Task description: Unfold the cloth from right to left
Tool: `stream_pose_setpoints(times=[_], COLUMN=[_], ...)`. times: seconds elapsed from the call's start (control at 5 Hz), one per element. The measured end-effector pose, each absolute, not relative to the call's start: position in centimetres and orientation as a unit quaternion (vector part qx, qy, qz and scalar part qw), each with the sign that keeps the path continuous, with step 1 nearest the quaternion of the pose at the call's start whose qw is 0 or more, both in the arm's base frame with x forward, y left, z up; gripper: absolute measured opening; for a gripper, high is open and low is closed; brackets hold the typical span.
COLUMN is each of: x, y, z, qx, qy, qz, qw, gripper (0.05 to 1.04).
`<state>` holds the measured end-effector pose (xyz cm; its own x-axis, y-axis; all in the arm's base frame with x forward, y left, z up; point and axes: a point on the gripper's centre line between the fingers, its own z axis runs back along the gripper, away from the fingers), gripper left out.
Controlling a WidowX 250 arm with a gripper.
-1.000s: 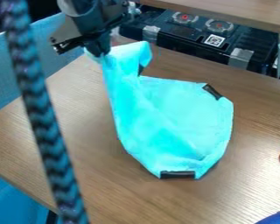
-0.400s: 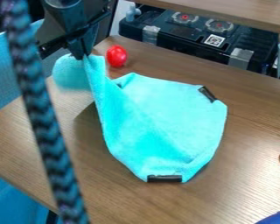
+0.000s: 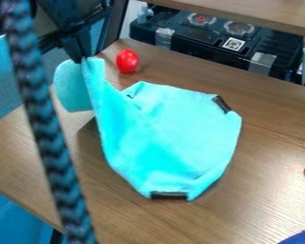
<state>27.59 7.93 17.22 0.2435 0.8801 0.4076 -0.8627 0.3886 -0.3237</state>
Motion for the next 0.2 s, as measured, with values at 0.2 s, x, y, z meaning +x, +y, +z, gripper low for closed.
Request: stream_pose_setpoints(times=[0.2], x=[26.82], y=[9.18], z=[17.02], qx=[-0.007], qy=[-0.254], qz=[0.537], qw=[0.805], gripper=[0.081])
